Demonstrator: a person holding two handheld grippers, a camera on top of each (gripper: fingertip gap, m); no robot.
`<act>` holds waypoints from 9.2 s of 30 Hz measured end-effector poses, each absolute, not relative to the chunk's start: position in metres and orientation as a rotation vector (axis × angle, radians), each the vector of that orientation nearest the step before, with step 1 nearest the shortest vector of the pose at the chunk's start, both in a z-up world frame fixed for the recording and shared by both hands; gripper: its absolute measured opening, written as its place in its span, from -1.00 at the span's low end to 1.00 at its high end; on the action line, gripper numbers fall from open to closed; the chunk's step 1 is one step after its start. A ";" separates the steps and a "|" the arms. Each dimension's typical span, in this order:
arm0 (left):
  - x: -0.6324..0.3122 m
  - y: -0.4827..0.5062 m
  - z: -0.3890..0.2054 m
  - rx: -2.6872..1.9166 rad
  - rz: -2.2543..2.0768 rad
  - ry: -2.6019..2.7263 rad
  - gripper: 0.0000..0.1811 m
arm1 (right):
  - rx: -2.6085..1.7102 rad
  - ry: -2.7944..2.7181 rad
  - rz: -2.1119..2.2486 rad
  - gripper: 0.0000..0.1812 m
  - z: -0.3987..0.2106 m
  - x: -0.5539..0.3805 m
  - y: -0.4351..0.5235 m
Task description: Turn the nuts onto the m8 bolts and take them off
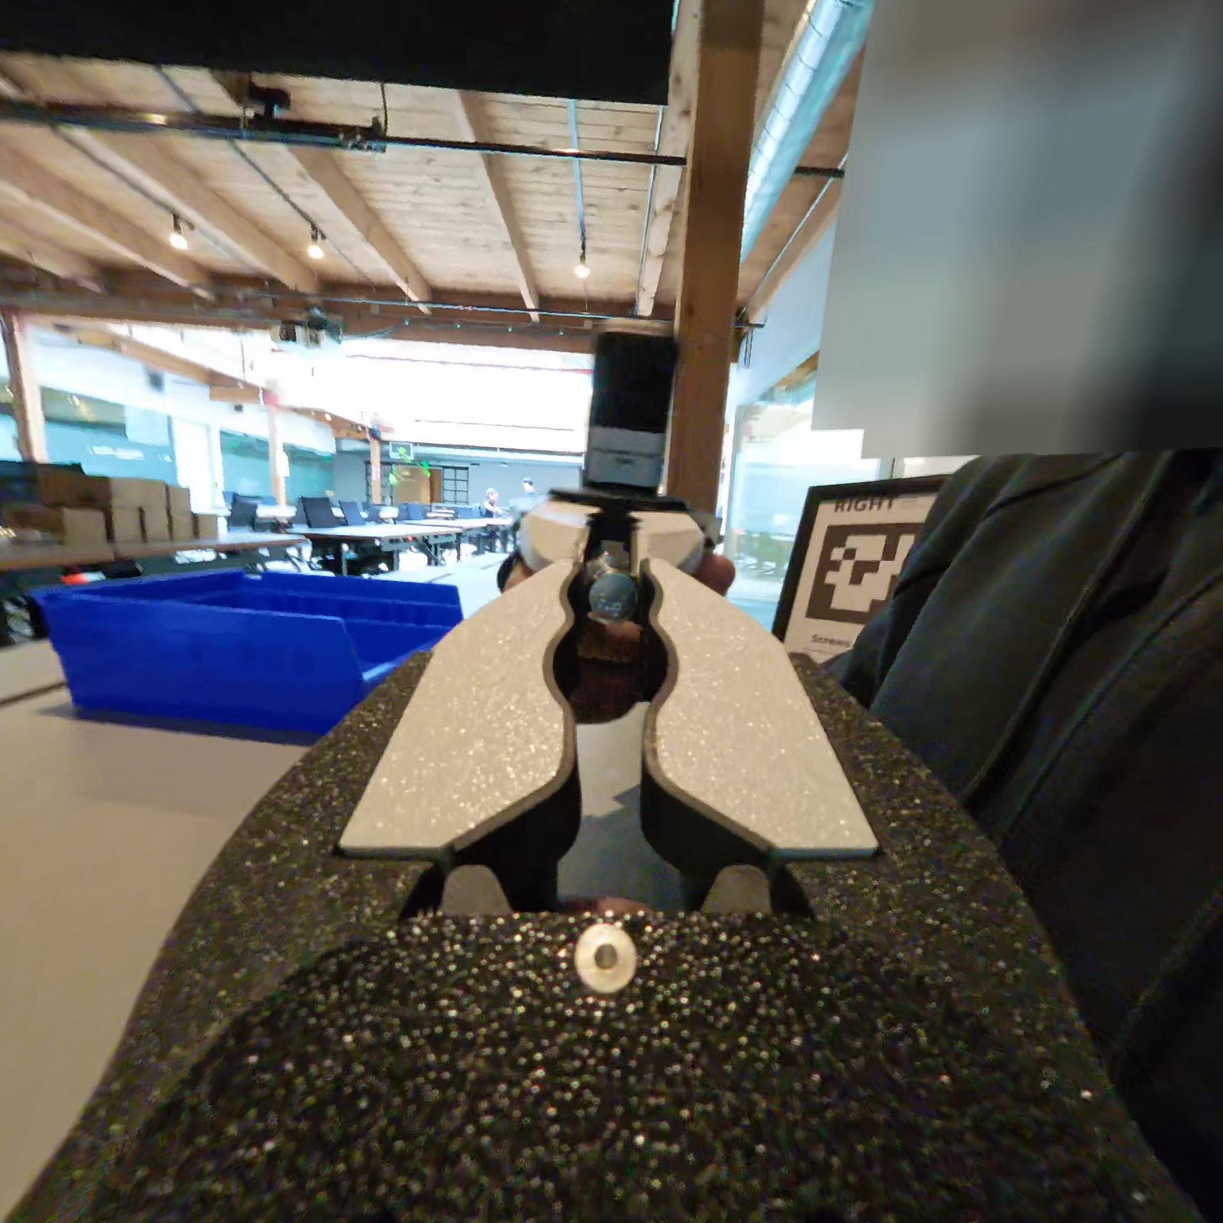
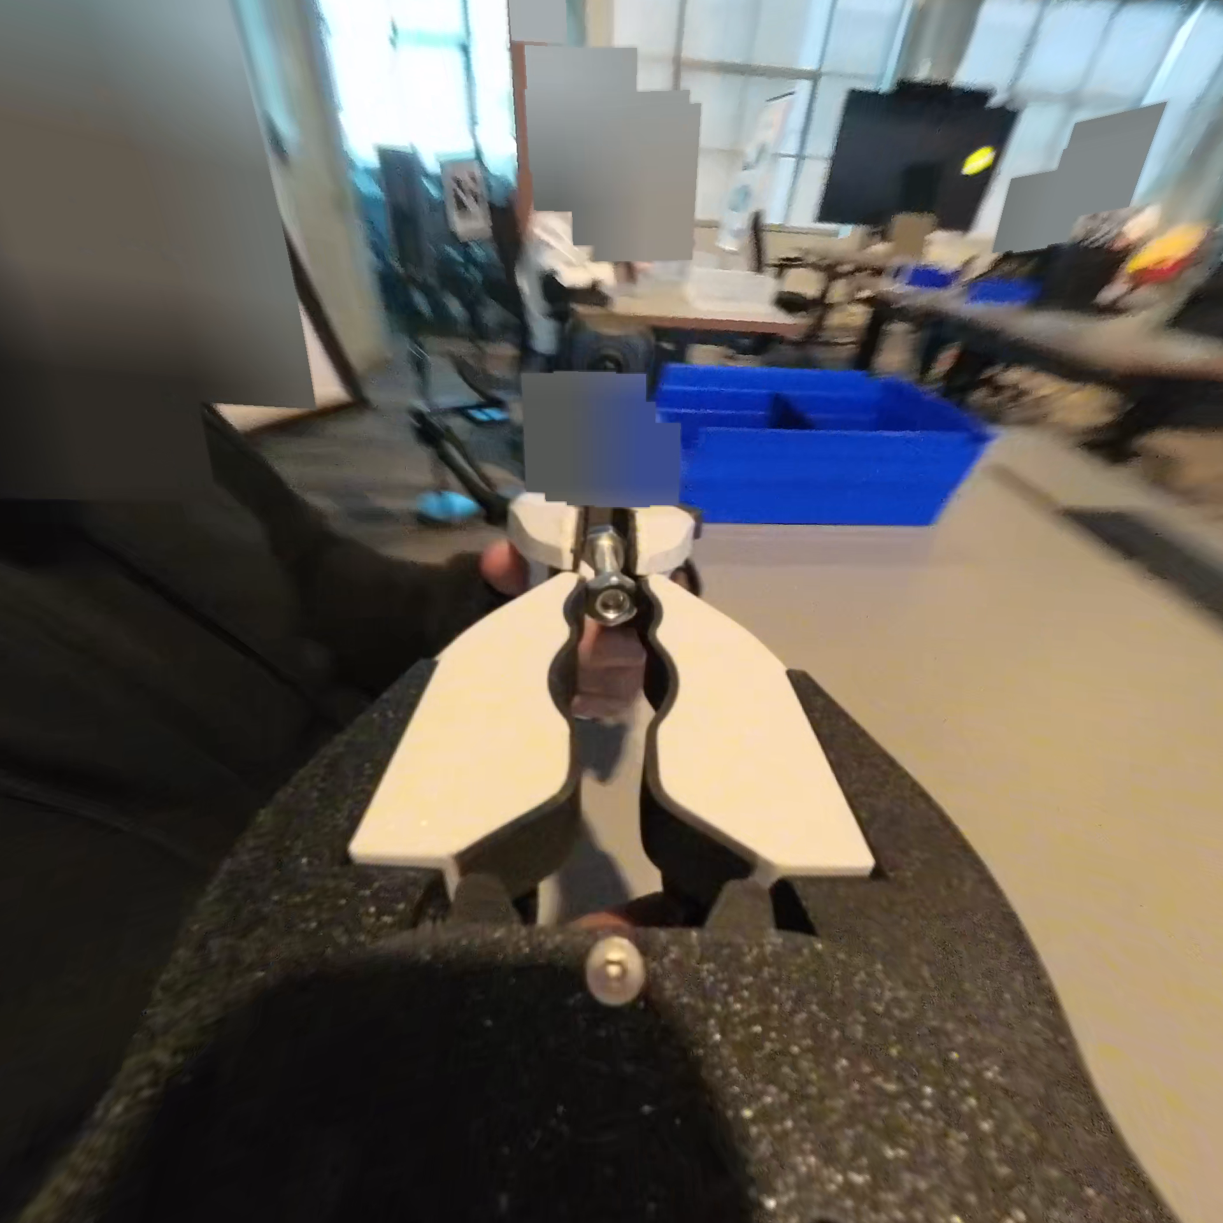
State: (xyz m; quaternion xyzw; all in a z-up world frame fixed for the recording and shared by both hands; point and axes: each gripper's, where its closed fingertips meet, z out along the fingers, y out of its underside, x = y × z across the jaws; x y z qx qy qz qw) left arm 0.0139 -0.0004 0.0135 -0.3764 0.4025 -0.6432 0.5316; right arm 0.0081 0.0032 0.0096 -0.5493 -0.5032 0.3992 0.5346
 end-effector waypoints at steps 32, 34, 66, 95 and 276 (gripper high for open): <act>0.004 0.016 0.023 -0.930 -1.701 0.777 -0.84 | -1.066 -1.252 0.496 -0.56 0.008 0.006 0.017; 0.004 0.016 0.023 -0.939 -1.744 0.766 -0.84 | -0.949 -1.291 0.301 -0.59 0.010 0.005 0.015; 0.012 0.017 0.013 -1.056 -1.904 0.759 -0.84 | -0.962 -1.311 0.154 -0.84 0.008 0.006 0.021; 0.011 0.004 0.011 -0.983 -1.722 0.923 -0.84 | -1.416 -1.166 0.869 -0.84 0.008 0.004 0.008; 0.016 0.058 -0.006 -1.148 -2.063 0.542 -0.85 | -0.963 -0.912 0.009 -0.84 -0.020 0.012 0.057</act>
